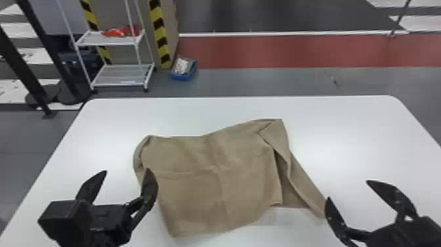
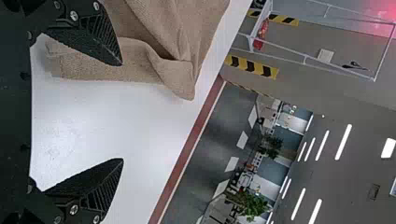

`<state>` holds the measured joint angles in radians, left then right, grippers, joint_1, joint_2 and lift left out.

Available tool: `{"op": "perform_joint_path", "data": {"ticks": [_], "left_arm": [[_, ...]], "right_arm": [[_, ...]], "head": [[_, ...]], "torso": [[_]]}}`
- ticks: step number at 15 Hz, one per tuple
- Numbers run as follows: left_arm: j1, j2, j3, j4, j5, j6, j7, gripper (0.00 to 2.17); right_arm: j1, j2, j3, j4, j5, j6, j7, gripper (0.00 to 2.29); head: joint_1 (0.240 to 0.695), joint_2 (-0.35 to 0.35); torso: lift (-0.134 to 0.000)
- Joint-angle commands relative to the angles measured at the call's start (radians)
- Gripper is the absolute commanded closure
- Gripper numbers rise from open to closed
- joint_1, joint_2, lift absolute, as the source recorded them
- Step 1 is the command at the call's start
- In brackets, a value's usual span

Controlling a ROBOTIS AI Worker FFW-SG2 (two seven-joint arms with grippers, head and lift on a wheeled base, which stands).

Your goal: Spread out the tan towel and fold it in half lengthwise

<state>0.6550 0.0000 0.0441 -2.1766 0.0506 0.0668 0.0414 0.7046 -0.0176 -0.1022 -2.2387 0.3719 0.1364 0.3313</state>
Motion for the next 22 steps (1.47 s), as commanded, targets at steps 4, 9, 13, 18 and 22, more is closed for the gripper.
{"op": "perform_joint_path", "data": {"ticks": [4,9,13,18,22], "left_arm": [[-0.008,-0.003,-0.016,0.012,-0.021,0.0,0.002,0.06],[-0.02,-0.003,-0.023,0.034,-0.029,0.0,0.002,0.06],[-0.023,-0.003,-0.027,0.035,-0.035,0.0,0.002,0.06],[-0.023,-0.003,-0.027,0.038,-0.037,0.0,0.005,0.06],[-0.023,-0.003,-0.027,0.04,-0.037,0.0,0.006,0.06]], "right_arm": [[-0.036,-0.008,0.001,0.108,-0.008,-0.03,0.031,0.22],[-0.082,-0.01,0.004,0.206,-0.008,-0.042,0.045,0.22],[-0.109,-0.008,0.003,0.251,-0.01,-0.039,0.066,0.29],[-0.122,-0.008,-0.001,0.265,-0.016,-0.039,0.077,0.47],[-0.125,-0.007,-0.002,0.268,-0.018,-0.039,0.077,0.78]], "head": [[0.695,0.035],[0.695,0.04],[0.695,0.033],[0.695,0.036],[0.695,0.036]], "torso": [[-0.128],[-0.128],[-0.128],[-0.128],[-0.128]]}}
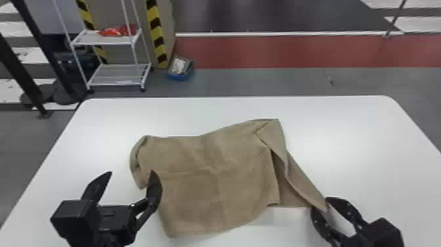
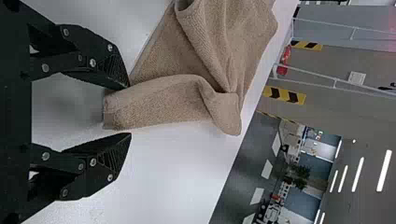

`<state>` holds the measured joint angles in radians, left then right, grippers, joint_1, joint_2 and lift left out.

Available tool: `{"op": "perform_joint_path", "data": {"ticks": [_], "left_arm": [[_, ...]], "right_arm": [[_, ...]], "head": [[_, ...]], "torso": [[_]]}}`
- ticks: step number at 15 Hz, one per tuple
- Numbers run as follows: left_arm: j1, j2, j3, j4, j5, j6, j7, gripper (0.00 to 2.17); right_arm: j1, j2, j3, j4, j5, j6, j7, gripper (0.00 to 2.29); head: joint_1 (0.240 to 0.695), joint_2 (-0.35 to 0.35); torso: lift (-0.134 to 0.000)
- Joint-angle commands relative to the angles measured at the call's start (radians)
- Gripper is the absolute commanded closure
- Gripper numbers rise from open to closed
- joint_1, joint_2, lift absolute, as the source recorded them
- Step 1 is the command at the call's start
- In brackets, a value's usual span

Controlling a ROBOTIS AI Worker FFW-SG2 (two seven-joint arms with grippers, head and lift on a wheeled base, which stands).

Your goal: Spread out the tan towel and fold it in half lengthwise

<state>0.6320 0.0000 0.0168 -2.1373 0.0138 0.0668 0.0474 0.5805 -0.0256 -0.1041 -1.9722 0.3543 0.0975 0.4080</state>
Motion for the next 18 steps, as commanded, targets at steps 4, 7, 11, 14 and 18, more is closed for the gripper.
{"op": "perform_joint_path", "data": {"ticks": [4,7,11,14,18], "left_arm": [[0.0,-0.003,0.0,0.0,0.002,-0.003,0.002,0.06],[0.003,-0.003,0.0,0.0,0.002,-0.006,0.003,0.06],[0.003,-0.003,-0.009,-0.001,0.0,-0.006,0.003,0.06],[0.003,-0.003,-0.011,-0.001,0.0,-0.009,0.003,0.06],[0.003,-0.003,-0.012,0.002,0.0,-0.015,0.003,0.06]], "right_arm": [[-0.001,0.007,-0.019,-0.001,-0.012,-0.003,-0.002,0.97],[-0.008,0.013,-0.069,-0.001,-0.086,-0.003,-0.017,0.97],[-0.042,0.024,-0.186,-0.001,-0.296,0.018,-0.011,0.97],[-0.077,0.026,-0.29,0.001,-0.376,0.052,-0.014,0.97],[-0.126,0.026,-0.397,0.061,-0.443,0.135,-0.014,0.97]], "head": [[0.695,0.034],[0.695,0.02],[0.695,-0.045],[0.695,-0.098],[0.695,-0.205]], "torso": [[-0.128],[-0.128],[-0.128],[-0.128],[-0.128]]}}
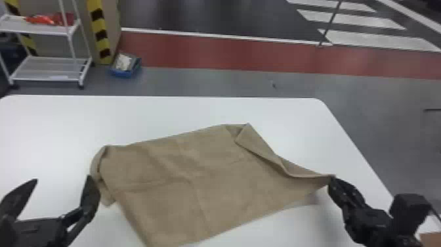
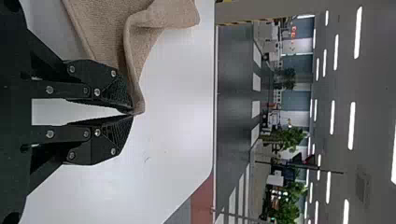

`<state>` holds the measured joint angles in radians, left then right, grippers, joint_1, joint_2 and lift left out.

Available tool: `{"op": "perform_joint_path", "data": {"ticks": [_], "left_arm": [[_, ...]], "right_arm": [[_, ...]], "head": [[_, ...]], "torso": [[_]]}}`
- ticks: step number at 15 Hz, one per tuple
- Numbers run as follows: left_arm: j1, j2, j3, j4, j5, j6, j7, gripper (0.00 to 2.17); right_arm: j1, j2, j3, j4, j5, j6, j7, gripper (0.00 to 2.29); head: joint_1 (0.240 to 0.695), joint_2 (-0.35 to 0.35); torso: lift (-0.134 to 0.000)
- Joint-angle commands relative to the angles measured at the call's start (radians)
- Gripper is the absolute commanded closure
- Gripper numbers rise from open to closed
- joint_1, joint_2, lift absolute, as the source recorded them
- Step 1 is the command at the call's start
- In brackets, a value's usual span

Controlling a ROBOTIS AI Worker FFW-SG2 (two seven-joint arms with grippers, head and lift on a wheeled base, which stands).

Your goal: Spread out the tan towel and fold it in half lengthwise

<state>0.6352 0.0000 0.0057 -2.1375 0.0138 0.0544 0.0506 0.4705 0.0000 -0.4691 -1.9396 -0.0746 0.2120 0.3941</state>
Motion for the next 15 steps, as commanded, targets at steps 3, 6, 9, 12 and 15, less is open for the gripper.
{"op": "perform_joint_path", "data": {"ticks": [3,6,9,12,15], "left_arm": [[-0.002,-0.003,-0.003,0.01,0.0,-0.006,0.0,0.06],[-0.008,-0.003,-0.004,0.021,0.0,-0.009,0.002,0.06],[-0.014,-0.003,-0.004,0.025,0.0,-0.009,0.003,0.06],[-0.022,-0.003,-0.009,0.028,-0.009,-0.009,-0.003,0.06],[-0.028,-0.003,-0.004,0.039,-0.002,-0.009,-0.095,0.12]], "right_arm": [[-0.041,0.001,-0.057,0.057,-0.014,0.125,-0.004,0.32],[-0.039,0.001,-0.089,0.042,-0.01,0.113,-0.008,0.01],[-0.038,0.001,-0.128,0.019,-0.011,0.122,-0.014,0.04],[-0.033,0.001,-0.146,0.001,-0.016,0.122,-0.014,0.05],[-0.033,0.001,-0.163,-0.001,-0.028,0.122,-0.014,0.05]], "head": [[0.695,-0.252],[0.695,-0.282],[0.695,-0.311],[0.695,-0.335],[0.695,-0.35]], "torso": [[-0.128],[-0.128],[-0.128],[-0.128],[-0.128]]}}
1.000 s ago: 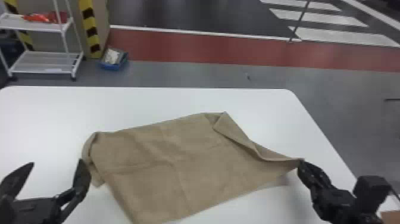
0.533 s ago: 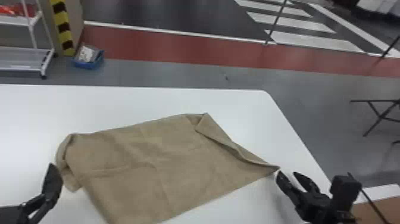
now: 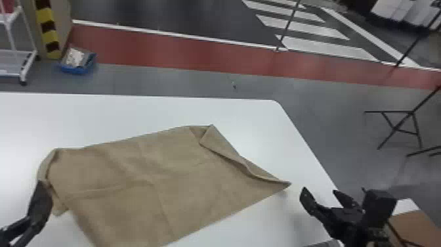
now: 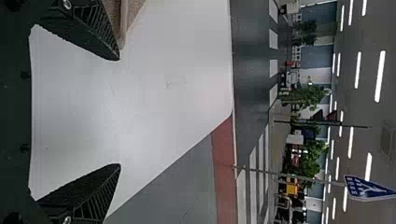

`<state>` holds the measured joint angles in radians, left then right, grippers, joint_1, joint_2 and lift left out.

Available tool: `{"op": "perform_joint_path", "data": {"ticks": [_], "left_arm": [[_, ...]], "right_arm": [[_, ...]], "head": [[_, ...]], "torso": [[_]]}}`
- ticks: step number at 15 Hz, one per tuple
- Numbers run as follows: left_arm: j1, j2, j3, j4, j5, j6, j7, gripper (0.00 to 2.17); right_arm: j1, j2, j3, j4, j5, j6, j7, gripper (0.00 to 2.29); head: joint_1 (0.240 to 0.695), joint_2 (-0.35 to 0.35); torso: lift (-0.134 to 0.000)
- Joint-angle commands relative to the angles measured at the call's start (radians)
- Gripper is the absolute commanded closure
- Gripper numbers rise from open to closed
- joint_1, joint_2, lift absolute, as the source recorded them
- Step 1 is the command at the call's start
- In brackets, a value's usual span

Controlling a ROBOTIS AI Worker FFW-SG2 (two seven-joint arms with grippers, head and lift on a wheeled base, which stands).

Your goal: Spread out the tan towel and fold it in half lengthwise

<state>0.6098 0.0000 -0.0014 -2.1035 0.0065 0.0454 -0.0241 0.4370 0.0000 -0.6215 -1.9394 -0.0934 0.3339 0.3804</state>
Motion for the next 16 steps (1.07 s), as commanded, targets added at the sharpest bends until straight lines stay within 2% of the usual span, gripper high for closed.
{"op": "perform_joint_path", "data": {"ticks": [1,4,6,9,16], "left_arm": [[-0.005,-0.003,0.003,0.008,0.001,0.0,-0.043,0.17],[-0.012,-0.003,0.006,0.008,-0.014,0.043,-0.117,0.27],[-0.016,-0.003,0.004,0.0,-0.074,0.184,-0.138,0.33],[-0.032,-0.003,0.009,-0.001,-0.123,0.368,-0.16,0.34],[-0.047,-0.003,-0.006,-0.024,-0.12,0.359,-0.183,0.33]], "right_arm": [[0.0,0.001,-0.021,-0.003,-0.035,0.0,0.002,0.05],[-0.004,0.001,-0.053,-0.023,-0.066,0.006,0.003,0.05],[-0.021,0.001,-0.083,-0.023,-0.075,0.037,0.003,0.05],[-0.026,0.001,-0.107,-0.03,-0.08,0.046,0.006,0.05],[-0.032,0.001,-0.115,-0.027,-0.08,0.049,0.008,0.05]], "head": [[0.695,-0.35],[0.695,-0.35],[0.695,-0.35],[0.695,-0.35],[0.695,-0.35]], "torso": [[-0.128],[-0.128],[-0.128],[-0.128],[-0.128]]}}
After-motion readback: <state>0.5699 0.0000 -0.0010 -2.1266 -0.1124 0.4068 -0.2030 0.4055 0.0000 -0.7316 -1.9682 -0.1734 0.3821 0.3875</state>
